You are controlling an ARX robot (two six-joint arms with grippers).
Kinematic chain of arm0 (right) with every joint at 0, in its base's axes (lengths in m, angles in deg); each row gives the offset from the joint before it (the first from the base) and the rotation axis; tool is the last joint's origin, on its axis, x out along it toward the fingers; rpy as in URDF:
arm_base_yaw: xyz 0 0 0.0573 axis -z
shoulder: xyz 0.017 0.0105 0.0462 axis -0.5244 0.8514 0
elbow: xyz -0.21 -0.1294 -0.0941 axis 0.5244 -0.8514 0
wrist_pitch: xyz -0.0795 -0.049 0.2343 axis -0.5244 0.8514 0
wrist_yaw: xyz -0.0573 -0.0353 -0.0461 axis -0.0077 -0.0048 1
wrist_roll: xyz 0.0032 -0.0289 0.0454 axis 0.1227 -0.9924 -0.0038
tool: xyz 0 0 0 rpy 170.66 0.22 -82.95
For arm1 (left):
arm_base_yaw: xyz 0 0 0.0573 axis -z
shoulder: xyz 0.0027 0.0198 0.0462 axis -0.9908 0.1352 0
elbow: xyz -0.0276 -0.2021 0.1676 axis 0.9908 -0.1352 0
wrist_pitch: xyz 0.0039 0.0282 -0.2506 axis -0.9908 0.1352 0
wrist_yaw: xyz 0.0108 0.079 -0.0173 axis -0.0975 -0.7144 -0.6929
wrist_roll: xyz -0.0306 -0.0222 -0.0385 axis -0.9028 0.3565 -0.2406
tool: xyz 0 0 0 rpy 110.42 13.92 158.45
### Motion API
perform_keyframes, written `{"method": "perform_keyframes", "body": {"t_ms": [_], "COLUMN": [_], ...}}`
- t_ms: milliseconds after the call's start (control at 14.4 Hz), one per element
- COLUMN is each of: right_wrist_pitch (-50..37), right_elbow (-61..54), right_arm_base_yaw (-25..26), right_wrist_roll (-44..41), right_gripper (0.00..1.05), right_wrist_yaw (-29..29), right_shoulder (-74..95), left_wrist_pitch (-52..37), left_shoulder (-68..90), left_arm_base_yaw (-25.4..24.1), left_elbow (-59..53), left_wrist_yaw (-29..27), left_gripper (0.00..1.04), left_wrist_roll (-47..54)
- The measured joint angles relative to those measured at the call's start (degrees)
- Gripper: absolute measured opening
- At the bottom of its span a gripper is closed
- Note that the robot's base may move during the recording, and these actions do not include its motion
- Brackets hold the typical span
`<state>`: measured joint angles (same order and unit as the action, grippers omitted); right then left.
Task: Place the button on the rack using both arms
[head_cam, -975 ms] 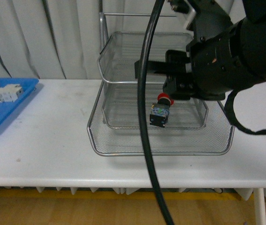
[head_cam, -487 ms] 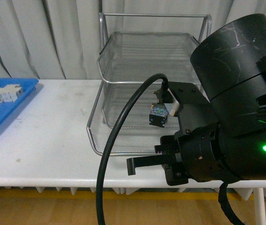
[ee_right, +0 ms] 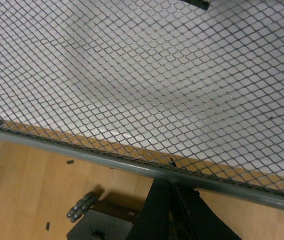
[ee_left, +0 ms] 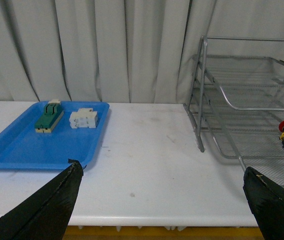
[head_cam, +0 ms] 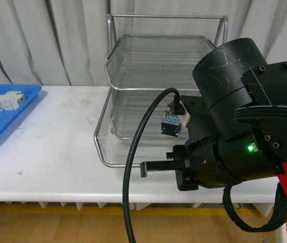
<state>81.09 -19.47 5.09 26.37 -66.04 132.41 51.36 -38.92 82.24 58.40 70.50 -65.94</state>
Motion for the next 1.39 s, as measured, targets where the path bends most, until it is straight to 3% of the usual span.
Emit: {"method": "perform_keyframes", "body": {"t_ms": [1393], "right_wrist_pitch": [0.7], "right_elbow": [20.1], "right_arm_base_yaw": [13.2], "right_wrist_roll": [-7.5], "right_gripper": [0.02], "right_wrist_yaw": [-0.8], "right_shoulder": [12.2], "left_wrist_pitch": [0.0], "left_shoulder": [0.0], "left_arm_base_yaw": [0.0], "left_elbow": [0.0], "left_wrist_yaw": [0.0], "left_gripper": [0.98], "left_wrist_roll": [0.0]}}
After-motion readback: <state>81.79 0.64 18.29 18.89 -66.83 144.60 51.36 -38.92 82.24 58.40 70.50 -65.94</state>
